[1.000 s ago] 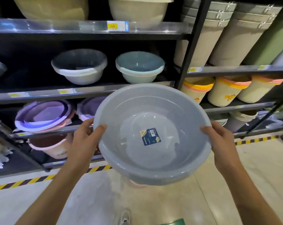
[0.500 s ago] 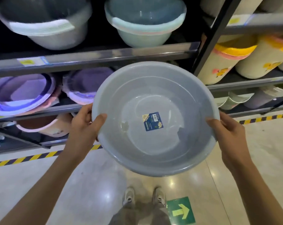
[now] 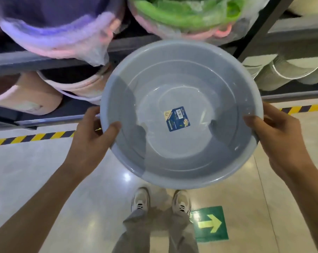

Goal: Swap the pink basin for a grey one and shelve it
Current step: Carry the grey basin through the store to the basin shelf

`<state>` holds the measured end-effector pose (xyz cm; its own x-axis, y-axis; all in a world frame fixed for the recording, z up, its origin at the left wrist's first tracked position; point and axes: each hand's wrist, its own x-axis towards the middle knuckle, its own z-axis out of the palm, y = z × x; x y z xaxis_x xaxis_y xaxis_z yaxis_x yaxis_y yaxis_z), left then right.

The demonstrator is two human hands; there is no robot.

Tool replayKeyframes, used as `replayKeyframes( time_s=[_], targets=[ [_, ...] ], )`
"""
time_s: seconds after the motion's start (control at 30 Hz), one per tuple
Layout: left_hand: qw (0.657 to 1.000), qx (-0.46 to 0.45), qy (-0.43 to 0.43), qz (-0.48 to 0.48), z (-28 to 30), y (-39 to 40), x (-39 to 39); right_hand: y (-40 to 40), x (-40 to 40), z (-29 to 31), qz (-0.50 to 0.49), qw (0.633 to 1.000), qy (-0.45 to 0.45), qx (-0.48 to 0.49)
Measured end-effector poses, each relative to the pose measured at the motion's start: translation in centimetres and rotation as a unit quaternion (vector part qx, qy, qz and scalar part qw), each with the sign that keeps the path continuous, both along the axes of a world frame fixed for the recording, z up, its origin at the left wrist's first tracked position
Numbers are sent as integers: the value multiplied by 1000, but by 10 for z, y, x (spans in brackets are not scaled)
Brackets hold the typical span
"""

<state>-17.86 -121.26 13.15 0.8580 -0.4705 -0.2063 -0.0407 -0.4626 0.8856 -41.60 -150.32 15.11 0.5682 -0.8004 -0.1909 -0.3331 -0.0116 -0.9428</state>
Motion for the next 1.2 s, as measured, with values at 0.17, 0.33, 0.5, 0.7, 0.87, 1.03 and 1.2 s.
replayKeyframes(
  time_s=[0.17, 0.33, 0.5, 0.7, 0.87, 1.03, 1.2],
  targets=[
    [1000, 23, -7, -2, -85, -14, 10, -11, 8, -88, 4, 1000, 24, 14],
    [998, 69, 5, -8, -167, -25, 15, -22, 17, -166, 9, 999, 39, 29],
    [994, 100, 17, -28, -242, -35, 24, -35, 32, -241, 1, 997, 74, 31],
    [991, 132, 3, 3, -314, -39, 25, -44, 45, -308, -12, 995, 80, 55],
    [989, 145, 0, 9, -357, -44, 28, -51, 54, -349, 0, 994, 85, 62],
    [989, 151, -3, 5, -391, -50, 34, -55, 61, -378, 3, 993, 93, 78],
    [987, 159, -4, -6, -414, -61, 38, -59, 64, -406, 4, 992, 92, 82]
  ],
)
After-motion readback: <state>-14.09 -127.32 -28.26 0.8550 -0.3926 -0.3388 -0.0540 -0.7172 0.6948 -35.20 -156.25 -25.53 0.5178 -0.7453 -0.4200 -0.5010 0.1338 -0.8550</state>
